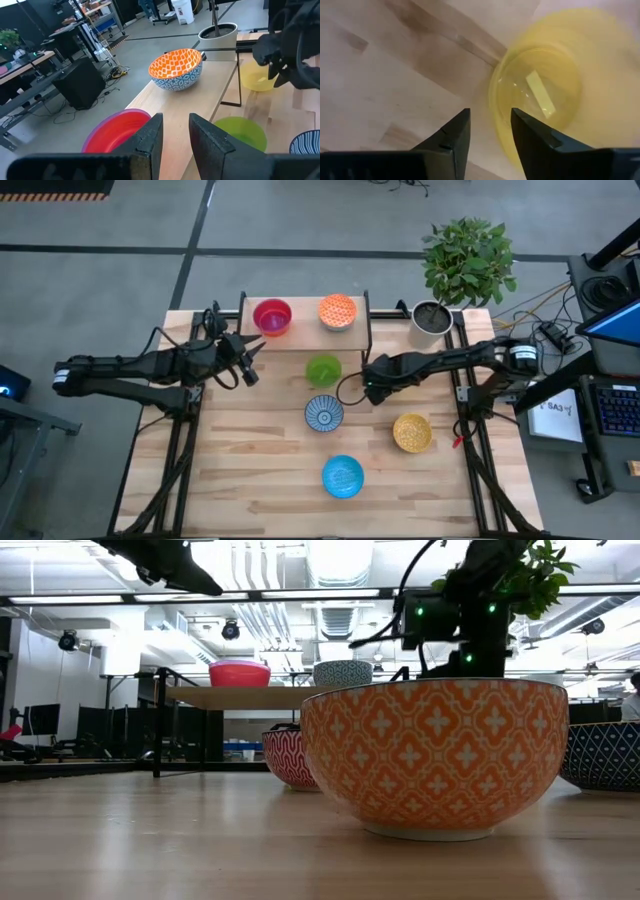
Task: Place and stack bowls onto a shelf
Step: Stack the transparent yellow bowl on top of the transparent violet bowl on the shelf
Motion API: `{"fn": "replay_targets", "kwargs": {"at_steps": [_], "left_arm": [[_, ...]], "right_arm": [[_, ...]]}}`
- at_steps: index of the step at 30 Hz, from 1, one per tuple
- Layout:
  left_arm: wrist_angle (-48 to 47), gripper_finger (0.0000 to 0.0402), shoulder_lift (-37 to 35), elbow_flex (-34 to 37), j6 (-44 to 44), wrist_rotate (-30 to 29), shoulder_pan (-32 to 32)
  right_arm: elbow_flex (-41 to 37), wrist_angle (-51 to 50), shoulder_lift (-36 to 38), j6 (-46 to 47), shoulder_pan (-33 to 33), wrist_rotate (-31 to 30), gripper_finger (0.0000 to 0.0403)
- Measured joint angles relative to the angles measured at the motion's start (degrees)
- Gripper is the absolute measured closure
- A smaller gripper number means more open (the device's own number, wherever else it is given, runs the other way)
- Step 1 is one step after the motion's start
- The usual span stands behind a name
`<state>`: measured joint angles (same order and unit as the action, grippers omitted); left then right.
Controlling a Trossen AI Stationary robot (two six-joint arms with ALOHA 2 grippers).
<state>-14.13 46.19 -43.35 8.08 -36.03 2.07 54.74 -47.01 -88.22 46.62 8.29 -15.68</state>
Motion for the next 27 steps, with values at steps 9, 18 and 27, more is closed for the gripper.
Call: {"fn": "replay_targets", "kwargs": {"at_steps": [9, 18, 27], "left_arm": [[0.0, 0.0325, 0.0, 0.0, 0.3, 0.0, 0.0], [1.1, 0.0325, -1.0, 1.2, 2.0, 0.7, 0.0], [5.3, 0.0325, -7.8, 4.3, 3.3, 1.0, 0.0]], "right_arm": [[1.4, 0.5, -3.6, -0.9, -0.1, 0.7, 0.0363], [6.9, -1.0, 0.1, -7.3, -2.6, 10.5, 0.0394], [21.0, -0.6, 1.0, -23.9, -9.0, 19.6, 0.0394]]}}
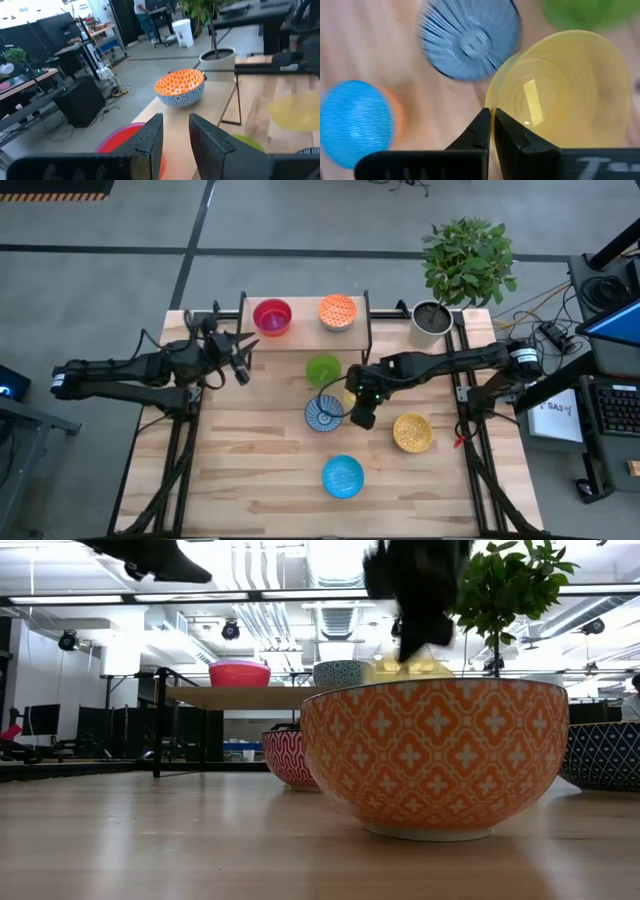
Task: Place and stack bowls onto a shelf
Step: Stack the transparent yellow bowl on top of the transparent violet bowl on the shelf
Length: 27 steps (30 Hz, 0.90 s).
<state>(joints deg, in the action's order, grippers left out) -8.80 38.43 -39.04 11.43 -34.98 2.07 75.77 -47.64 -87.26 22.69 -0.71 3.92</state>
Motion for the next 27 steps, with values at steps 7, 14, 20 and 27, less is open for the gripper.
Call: {"fn": "replay_targets", "kwargs": {"at_steps": [7, 14, 20, 27], "left_arm": [[0.8, 0.0325, -5.6, 2.4, -0.5, 3.2, 0.0], [2.8, 0.0325, -9.7, 3.7, -0.4, 6.9, 0.0], [2.8, 0.0325, -12.1, 4.2, -1.4, 7.7, 0.0], [2.7, 0.0325, -14.2, 5.1, -1.4, 8.2, 0.0]], "right_arm": [[11.8, 2.4, -2.1, -10.6, -1.4, 0.6, 0.0394], [20.9, 7.3, -7.3, -26.4, -0.2, 0.6, 0.0394], [31.0, 7.6, -15.7, -40.4, 1.8, -1.8, 0.0394], [45.3, 5.7, -25.6, -51.4, 4.7, -6.6, 0.0394]]}}
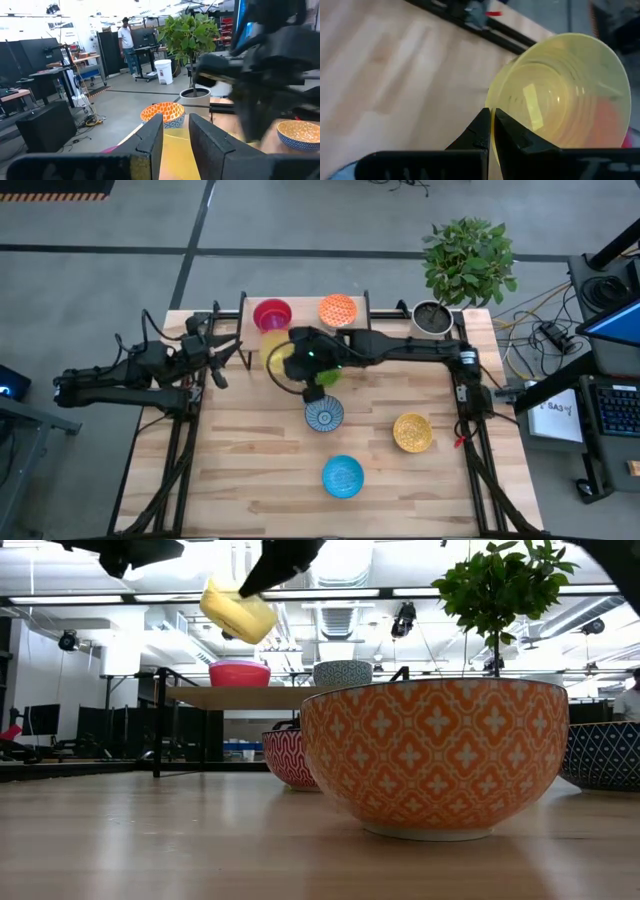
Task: Place and stack bowls onto a shelf
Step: Stack the transparent yellow bowl on top of the transparent violet bowl on the shelf
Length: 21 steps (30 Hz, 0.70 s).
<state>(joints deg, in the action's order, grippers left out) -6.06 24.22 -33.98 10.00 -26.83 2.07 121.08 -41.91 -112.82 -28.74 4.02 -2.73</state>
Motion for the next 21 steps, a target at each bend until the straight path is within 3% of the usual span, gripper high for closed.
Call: {"fn": "replay_targets", "kwargs": {"at_steps": [9, 21], "left_arm": [[-0.4, 0.0325, -2.6, 1.0, 0.4, 0.2, 0.0], [-0.9, 0.0325, -6.3, 2.1, 0.4, 0.1, 0.0]], "right_arm": [[12.1, -1.8, -8.4, -3.6, 5.4, -4.9, 0.0394], [13.2, 3.4, -10.2, -2.5, 10.7, -5.0, 0.0394]]}}
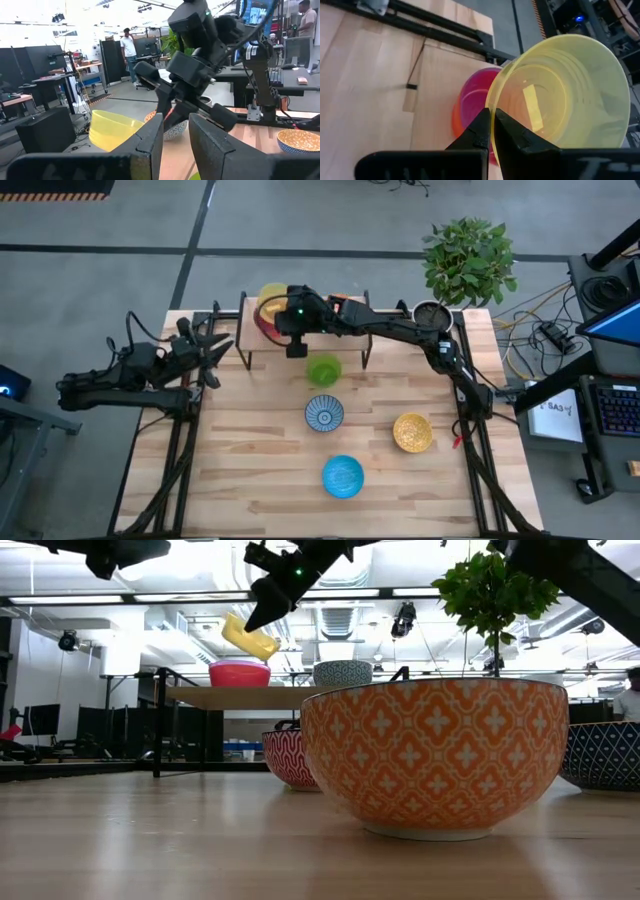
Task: Place and stack bowls onto a shelf
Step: Stack the transparent yellow bowl on top of the transparent violet bowl on the shelf, then stack the blue patterned bowl on top of the orange patterned bowl on the shelf
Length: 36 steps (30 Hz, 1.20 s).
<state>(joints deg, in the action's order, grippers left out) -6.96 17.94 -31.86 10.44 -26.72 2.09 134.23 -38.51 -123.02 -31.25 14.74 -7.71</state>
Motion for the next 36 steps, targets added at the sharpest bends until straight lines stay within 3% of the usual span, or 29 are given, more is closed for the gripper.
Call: {"fn": "replay_targets", "kwargs": {"at_steps": [14, 28, 36], "left_arm": [[0.0, 0.0325, -0.5, 0.2, 0.2, -0.1, 0.0], [-0.2, 0.0325, -0.5, 0.2, 0.2, -0.1, 0.0], [-1.0, 0.0325, -0.5, 0.2, 0.2, -0.1, 0.0]], "right_arm": [[-0.2, 2.0, -2.8, -1.8, 1.0, 0.2, 0.0391], [-0.2, 3.9, -2.8, 0.1, 1.1, 0.1, 0.0296], [-0.2, -1.4, -0.8, 5.4, 0.5, 1.3, 0.0289]]}}
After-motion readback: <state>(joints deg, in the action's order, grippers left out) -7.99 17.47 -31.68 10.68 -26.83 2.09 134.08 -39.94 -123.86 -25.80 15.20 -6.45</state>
